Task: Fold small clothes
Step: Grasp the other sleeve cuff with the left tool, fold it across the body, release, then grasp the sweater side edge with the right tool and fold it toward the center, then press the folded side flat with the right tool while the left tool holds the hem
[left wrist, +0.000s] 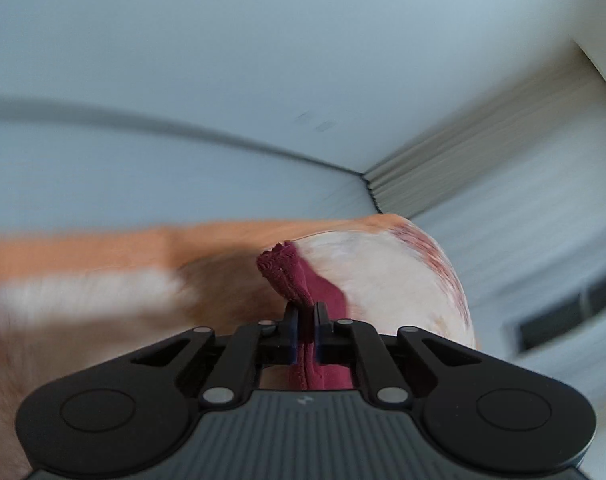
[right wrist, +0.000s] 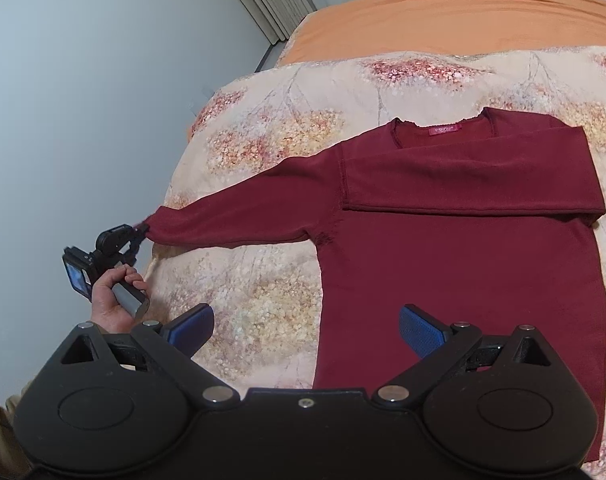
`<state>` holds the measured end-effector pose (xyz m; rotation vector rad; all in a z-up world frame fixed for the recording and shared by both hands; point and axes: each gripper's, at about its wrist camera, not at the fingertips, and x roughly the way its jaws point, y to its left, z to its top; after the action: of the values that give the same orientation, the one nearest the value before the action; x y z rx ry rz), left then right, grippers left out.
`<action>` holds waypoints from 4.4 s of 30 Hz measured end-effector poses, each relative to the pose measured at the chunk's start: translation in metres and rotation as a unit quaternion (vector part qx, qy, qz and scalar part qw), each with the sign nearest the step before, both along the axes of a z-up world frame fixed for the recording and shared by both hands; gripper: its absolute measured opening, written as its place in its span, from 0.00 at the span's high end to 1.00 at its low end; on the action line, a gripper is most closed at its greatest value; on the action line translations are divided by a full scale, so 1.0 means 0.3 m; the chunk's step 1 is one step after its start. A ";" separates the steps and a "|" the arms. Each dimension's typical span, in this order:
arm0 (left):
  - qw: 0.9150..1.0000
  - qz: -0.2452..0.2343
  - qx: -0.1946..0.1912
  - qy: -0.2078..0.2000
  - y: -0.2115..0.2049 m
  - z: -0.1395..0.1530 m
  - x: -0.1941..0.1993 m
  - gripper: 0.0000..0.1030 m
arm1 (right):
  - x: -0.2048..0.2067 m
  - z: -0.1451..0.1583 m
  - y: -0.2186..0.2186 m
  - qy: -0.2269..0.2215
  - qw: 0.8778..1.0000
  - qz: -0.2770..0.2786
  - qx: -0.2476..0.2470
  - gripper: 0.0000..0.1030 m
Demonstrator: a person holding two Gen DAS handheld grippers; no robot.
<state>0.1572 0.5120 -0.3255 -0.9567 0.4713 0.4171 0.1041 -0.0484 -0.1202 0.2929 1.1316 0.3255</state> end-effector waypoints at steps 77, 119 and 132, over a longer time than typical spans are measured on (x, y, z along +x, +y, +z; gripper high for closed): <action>0.871 -0.393 0.263 0.133 -1.050 0.220 0.209 0.22 | 0.659 -0.585 -0.949 -0.060 0.989 -0.103 0.088 0.98; 0.836 -0.499 0.114 0.199 -1.090 -0.056 0.390 0.57 | 0.706 -0.635 -1.093 -0.004 0.984 -0.151 0.099 0.94; 0.851 -0.483 0.065 0.195 -1.007 -0.037 0.374 0.91 | 0.706 -0.618 -1.088 -0.001 0.979 -0.157 0.132 0.95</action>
<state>0.2693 0.2098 -0.3366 -0.3958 1.2010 -0.2907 0.3159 -0.3746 -0.3055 0.6979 1.0203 0.1960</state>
